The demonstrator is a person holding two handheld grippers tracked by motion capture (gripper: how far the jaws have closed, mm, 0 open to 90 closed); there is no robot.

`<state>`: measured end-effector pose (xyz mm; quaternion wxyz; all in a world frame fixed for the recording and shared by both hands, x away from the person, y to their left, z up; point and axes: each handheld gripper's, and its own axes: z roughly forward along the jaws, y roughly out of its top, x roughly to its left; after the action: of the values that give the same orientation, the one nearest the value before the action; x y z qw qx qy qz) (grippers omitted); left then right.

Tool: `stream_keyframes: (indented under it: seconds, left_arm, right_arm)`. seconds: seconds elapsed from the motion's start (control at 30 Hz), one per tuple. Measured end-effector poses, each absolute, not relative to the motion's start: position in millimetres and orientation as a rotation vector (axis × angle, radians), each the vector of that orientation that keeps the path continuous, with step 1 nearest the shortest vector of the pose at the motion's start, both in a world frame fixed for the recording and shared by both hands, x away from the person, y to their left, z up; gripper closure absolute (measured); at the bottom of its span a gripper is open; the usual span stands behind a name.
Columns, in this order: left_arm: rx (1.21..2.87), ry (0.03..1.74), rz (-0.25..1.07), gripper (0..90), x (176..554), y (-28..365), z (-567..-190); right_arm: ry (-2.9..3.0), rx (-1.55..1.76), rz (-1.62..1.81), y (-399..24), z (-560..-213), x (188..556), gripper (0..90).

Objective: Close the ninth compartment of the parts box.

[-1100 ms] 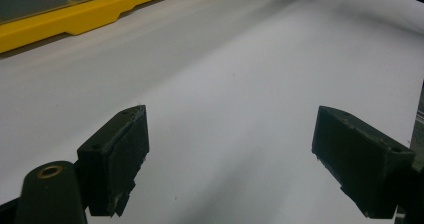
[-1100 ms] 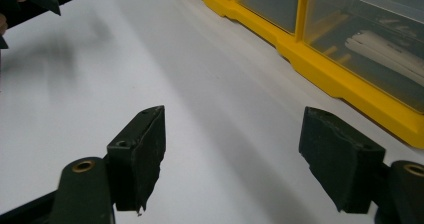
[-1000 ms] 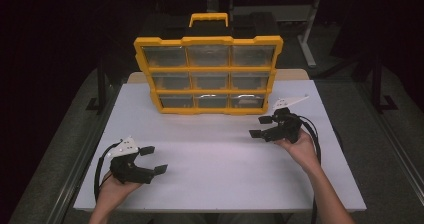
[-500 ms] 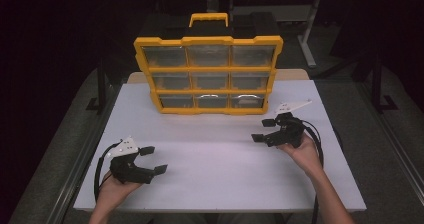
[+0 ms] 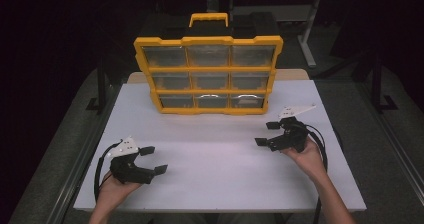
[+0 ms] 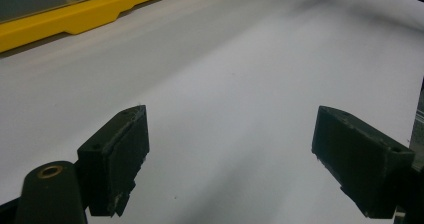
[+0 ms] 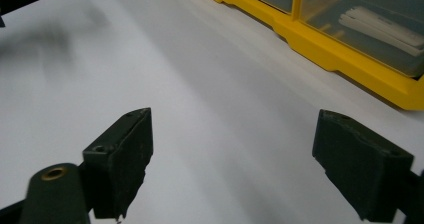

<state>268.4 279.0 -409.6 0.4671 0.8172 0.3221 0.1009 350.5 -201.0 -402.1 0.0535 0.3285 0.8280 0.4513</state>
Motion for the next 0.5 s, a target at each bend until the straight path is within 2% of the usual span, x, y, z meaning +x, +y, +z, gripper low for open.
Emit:
stream_keyframes:
  seconds: [0.5]
  left_arm:
    - [1.998,0.792,0.247,15.1,268.6,279.7,-409.7]
  right_arm:
    - [2.506,0.984,1.362,-206.2,-404.8,341.4,13.9]
